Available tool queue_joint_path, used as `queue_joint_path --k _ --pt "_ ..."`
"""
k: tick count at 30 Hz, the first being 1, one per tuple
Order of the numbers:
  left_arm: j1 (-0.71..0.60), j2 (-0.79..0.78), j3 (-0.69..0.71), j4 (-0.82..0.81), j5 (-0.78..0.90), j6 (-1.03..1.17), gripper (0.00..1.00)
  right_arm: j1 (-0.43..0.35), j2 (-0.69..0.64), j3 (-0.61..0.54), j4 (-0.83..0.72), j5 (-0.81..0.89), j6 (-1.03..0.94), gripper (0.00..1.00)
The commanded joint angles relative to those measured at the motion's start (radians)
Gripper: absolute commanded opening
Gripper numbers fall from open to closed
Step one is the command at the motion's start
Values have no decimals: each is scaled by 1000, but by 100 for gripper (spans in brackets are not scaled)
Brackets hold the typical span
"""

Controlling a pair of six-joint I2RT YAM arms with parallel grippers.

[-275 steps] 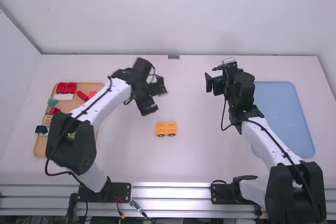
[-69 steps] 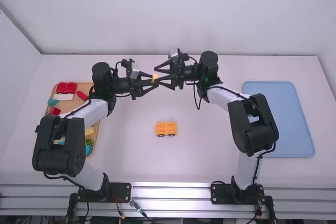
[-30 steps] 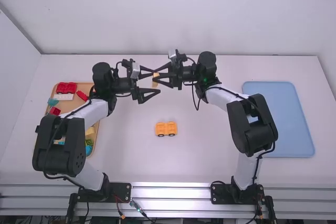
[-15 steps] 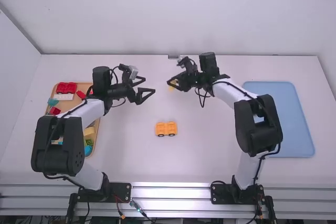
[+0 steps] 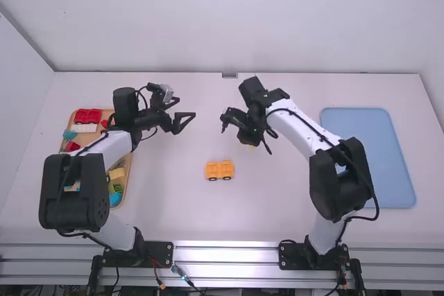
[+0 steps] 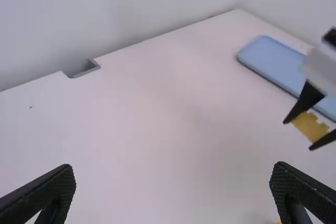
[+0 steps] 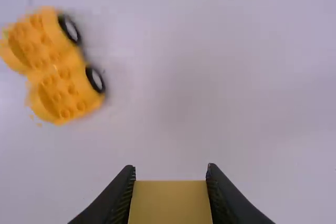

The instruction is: Assemble lego blocks to make yellow taxi

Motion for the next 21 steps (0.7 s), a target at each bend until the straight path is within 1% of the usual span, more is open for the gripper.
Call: queue_joint_path --k 1,2,4,9,11,13,15,21 --pt "14 5 -1 -4 27 0 99 17 -4 -62 -2 96 -64 15" --pt "16 5 -1 -6 33 1 99 22 -4 -77 -3 102 -64 15" --pt "14 5 -1 -7 32 1 99 29 -4 -106 -2 104 -63 7" --pt "14 5 -1 -6 33 0 99 49 -4 -160 16 90 -64 6" --pt "14 5 -1 -7 33 1 99 54 -4 -181 37 77 -64 8" --pt "14 5 -1 -7 33 0 99 52 -4 -204 64 63 -67 10" --pt "14 5 -1 -7 33 0 99 52 -4 -233 100 42 -64 9" --pt "14 5 -1 -9 34 0 99 53 -4 -282 140 5 -64 11"
